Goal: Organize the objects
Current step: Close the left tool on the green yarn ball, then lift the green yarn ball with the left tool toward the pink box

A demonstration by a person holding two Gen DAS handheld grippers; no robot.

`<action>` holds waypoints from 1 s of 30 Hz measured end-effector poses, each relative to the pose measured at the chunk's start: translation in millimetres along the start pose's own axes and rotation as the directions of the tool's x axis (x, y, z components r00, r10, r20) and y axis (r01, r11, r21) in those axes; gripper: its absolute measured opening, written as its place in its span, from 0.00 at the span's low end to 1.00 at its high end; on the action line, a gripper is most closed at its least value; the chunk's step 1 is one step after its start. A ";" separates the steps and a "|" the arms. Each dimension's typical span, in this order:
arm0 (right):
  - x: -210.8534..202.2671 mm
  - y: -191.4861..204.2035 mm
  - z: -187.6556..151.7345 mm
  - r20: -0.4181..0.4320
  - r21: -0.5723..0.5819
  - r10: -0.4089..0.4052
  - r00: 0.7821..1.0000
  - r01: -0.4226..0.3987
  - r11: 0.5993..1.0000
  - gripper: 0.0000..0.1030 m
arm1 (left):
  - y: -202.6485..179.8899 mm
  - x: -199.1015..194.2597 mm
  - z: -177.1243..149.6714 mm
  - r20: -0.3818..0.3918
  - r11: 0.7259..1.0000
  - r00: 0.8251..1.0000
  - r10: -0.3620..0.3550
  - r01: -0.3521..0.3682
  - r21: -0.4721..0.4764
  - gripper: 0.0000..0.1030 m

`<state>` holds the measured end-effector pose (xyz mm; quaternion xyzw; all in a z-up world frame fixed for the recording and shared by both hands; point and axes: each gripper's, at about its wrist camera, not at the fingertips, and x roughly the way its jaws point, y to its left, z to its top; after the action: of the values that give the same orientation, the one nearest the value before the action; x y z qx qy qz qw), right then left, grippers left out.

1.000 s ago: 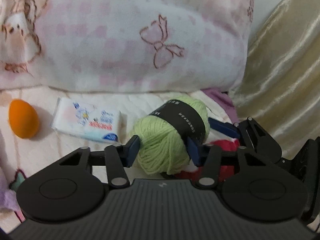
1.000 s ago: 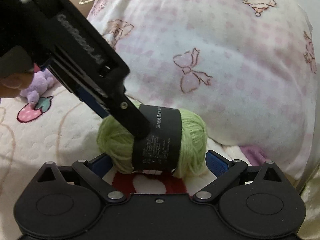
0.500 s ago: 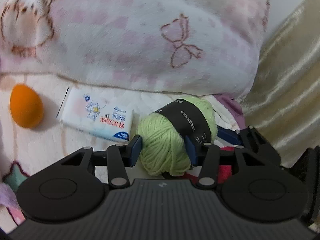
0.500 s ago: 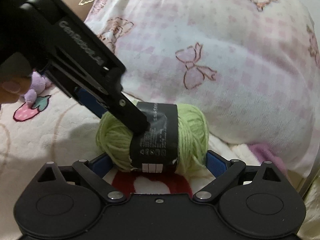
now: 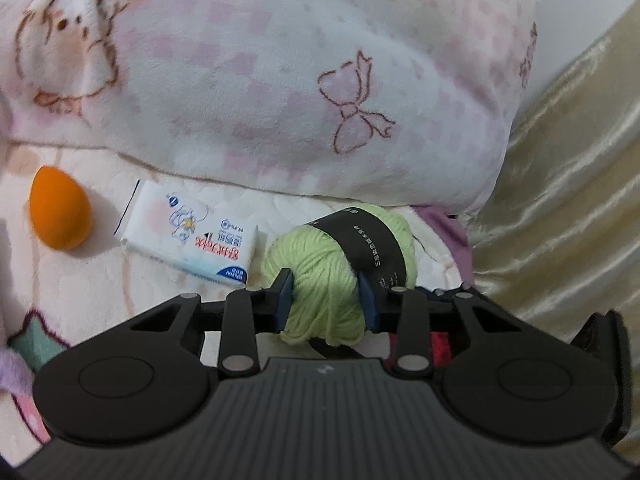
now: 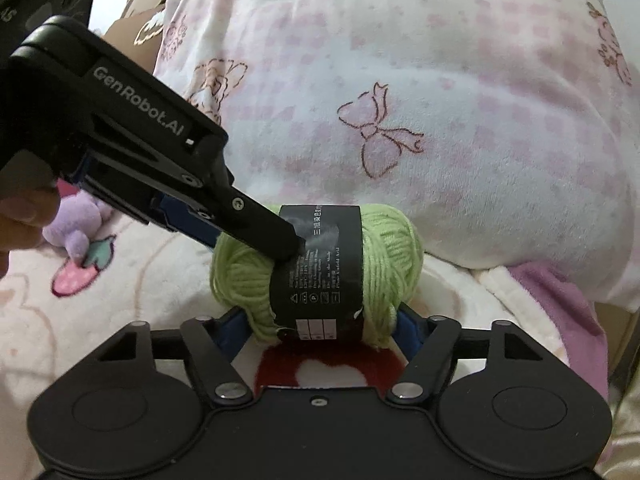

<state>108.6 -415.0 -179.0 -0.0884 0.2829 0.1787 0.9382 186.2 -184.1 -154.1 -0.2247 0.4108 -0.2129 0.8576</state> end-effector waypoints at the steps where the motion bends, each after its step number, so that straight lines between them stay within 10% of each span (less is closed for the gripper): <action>1: -2.3 1.3 0.9 -0.008 0.008 0.004 1.000 -0.004 1.000 0.73 | -0.1 -2.9 0.2 -0.001 1.000 1.000 -0.002 0.002 -0.001 0.33; 10: -0.7 21.0 18.5 -0.040 0.184 0.145 0.989 -0.135 0.974 0.73 | 14.9 -50.4 -8.3 0.055 1.000 0.998 0.028 -0.028 0.011 0.33; 30: -43.8 83.9 25.9 -0.140 0.246 0.229 0.963 -0.191 0.950 0.80 | 38.3 -105.6 -48.6 -0.091 0.994 0.994 0.061 -0.069 -0.081 0.42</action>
<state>55.2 -343.3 -138.4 0.0368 0.3870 0.2358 0.8907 93.8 -105.4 -138.5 -0.2374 0.4638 -0.1770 0.8350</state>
